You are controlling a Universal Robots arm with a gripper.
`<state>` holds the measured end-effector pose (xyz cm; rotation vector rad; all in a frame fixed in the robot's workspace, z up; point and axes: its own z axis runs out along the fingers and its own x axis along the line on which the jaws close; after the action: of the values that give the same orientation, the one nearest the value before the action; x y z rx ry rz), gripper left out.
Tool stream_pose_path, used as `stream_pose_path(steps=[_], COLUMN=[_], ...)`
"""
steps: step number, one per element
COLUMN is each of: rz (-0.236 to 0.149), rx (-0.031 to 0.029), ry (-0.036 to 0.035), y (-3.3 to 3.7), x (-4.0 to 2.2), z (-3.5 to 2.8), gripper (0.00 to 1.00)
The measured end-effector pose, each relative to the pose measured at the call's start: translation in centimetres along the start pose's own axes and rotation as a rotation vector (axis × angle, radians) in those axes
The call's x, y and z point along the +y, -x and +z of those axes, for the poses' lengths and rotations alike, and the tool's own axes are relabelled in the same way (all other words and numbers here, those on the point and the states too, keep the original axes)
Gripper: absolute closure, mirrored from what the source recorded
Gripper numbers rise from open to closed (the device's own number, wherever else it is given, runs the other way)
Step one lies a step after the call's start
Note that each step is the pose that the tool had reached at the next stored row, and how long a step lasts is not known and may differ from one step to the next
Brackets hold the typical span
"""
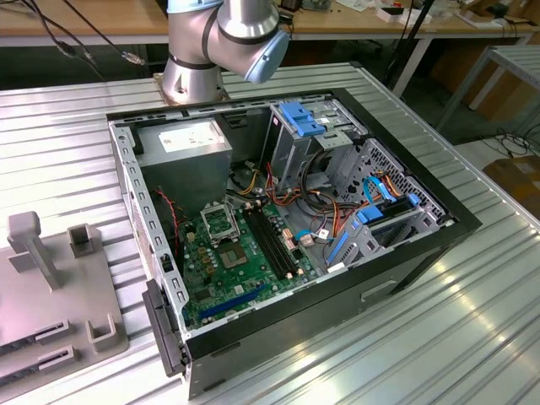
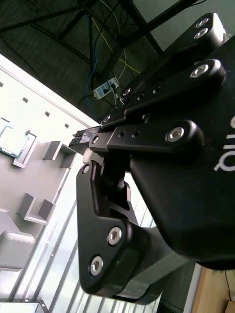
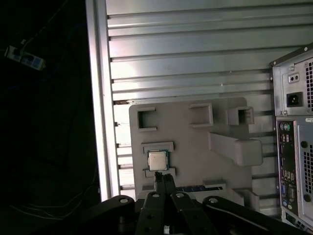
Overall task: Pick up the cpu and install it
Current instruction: 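Pick up the cpu and move it towards the insertion slot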
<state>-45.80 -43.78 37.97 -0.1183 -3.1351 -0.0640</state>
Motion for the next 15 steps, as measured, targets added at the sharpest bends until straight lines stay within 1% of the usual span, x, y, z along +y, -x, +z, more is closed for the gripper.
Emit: stream_pose_path(steps=[6,9,10,13,15], rz=[0.0,0.0,0.0,0.0,0.0], rx=[0.0,0.0,0.0,0.0,0.0001], ry=[0.0002,0.0003,0.0003,0.0005,0.0005], y=[0.0,0.0,0.0,0.0,0.0], x=[0.0,0.0,0.0,0.0,0.0], z=[0.0,0.0,0.0,0.0,0.0], gripper=[0.89,0.71,0.58,0.4,0.4])
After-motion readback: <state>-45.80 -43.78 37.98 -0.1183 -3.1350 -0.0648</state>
